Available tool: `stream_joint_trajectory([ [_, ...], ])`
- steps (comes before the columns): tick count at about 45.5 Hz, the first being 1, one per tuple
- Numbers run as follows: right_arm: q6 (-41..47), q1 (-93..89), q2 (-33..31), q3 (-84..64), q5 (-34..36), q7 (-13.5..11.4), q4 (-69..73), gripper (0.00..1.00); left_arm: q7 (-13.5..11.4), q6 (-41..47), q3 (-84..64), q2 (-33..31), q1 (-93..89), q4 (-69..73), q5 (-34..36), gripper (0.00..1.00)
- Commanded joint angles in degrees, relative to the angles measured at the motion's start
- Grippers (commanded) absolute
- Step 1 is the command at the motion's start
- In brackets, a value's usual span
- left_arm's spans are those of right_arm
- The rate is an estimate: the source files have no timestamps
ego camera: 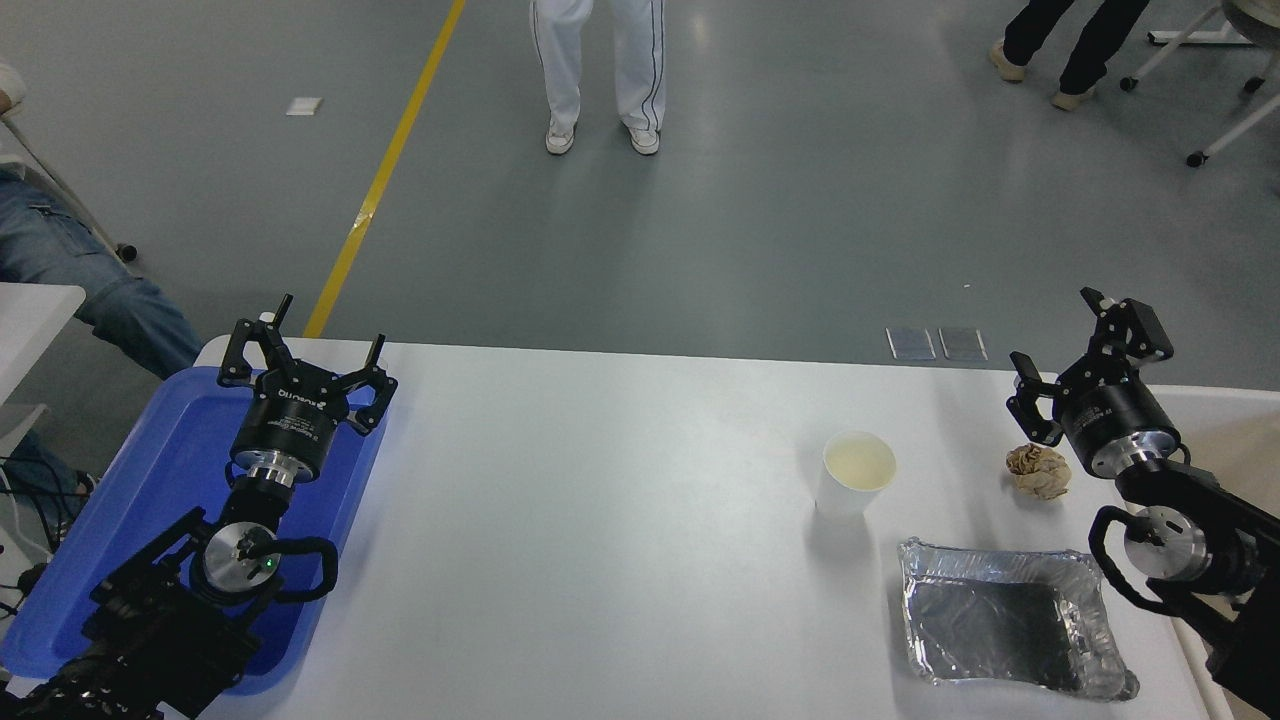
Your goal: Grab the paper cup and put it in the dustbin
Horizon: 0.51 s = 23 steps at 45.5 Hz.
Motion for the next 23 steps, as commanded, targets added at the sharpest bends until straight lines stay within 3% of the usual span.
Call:
stream_joint_trajectory([
  [1, -0.4, 9.2, -6.0, -17.6, 2.1, -0.1, 0.8, 1.00, 0.0, 0.0, 0.0, 0.0, 0.0, 0.0, 0.0, 1.00],
  [23, 0.5, 28.7, -10.3, -50.5, -1.1, -0.1, 6.2, 1.00, 0.0, 0.0, 0.0, 0.0, 0.0, 0.0, 0.0, 1.00],
])
